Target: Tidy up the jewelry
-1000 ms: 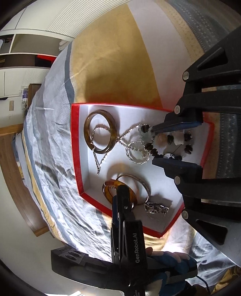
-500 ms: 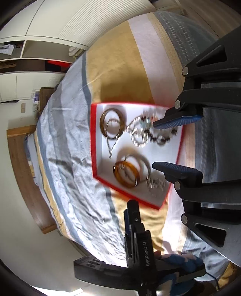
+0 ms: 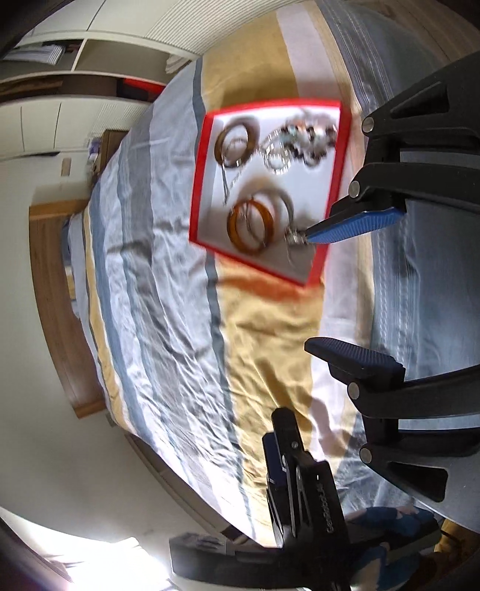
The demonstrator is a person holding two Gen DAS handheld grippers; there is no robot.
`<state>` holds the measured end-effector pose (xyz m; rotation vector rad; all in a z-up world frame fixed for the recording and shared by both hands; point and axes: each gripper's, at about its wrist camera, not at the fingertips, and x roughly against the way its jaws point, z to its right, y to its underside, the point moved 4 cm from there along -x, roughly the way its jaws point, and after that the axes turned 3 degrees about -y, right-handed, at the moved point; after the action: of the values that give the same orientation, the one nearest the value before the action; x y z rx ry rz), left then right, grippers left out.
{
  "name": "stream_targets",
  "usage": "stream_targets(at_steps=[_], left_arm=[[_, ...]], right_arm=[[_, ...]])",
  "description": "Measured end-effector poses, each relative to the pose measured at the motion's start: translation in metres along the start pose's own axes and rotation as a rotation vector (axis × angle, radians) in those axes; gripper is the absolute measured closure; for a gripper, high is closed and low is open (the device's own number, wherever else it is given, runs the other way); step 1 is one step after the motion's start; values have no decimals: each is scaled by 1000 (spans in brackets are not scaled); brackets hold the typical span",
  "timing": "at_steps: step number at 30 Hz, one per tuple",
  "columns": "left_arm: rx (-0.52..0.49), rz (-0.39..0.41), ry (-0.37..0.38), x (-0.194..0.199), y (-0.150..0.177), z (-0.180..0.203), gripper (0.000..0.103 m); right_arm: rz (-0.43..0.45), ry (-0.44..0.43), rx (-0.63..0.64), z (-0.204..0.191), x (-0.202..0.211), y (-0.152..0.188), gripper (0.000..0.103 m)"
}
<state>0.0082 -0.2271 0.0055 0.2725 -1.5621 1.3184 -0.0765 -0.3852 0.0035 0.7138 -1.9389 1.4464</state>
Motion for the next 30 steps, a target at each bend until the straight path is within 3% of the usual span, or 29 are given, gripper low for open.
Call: stream_targets(at_steps=[3,8,15,17,20,30], left_arm=[[38,27,-51,14,13,-19,54],[74,68,-102,32,32,-38,54],[92,85,-154,38,46,-46,54],[92,78,-167,36,48,-46,54],[90,77,-190,33,50,-45,54],[102,68,-215,25,55,-47,54]], right_arm=[[3,-3,33,-19,1,4,48],[32,19,80,-48,1,11,35],[41,48,83,-57,-3,18,22],[38,54,78,-56,-5,20,10],[39,66,65,-53,-7,22,1],[17,90,37,-43,-18,29,1]])
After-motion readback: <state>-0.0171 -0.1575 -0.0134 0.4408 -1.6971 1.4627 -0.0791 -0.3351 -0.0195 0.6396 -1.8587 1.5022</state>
